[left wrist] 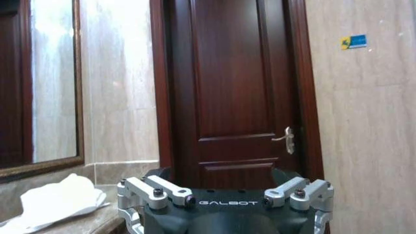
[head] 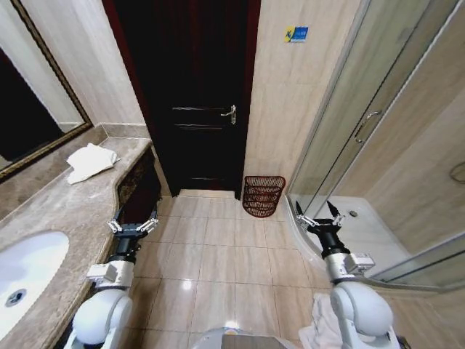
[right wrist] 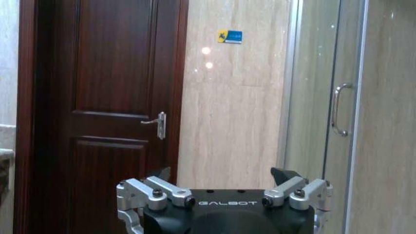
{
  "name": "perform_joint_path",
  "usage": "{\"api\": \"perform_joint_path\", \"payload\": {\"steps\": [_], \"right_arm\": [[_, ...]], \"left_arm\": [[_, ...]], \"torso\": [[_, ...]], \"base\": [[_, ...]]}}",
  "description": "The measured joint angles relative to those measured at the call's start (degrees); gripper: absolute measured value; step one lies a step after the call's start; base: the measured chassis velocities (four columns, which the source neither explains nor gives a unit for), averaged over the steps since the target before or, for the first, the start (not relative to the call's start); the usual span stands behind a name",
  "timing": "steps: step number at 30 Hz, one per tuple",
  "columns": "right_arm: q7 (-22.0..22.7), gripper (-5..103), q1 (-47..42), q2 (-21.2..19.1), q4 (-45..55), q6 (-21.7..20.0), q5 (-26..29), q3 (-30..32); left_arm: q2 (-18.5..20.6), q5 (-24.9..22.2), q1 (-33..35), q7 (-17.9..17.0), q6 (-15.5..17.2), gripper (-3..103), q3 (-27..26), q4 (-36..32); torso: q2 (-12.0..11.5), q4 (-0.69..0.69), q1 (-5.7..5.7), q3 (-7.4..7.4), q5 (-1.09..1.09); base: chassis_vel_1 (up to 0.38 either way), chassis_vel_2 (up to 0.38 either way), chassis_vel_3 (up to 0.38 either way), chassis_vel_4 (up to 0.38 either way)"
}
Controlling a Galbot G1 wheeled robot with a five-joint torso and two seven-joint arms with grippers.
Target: Discard the used towel into the hamper.
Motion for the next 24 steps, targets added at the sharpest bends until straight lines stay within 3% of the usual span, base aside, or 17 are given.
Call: {"api": "perform_joint_path", "payload": {"steps": [24], "right_arm": [[0.5,100,-0.99,-1.02,1.3,0.16,1.38,0.67]], "left_arm": [[-0.54,-2.13,1.3,0.91,0.45,100,0.24,-1.11]], "torso": [[0.0,0.0,0.0,0.0,0.01]], "base": [[0.0,0.0,0.0,0.0]]}}
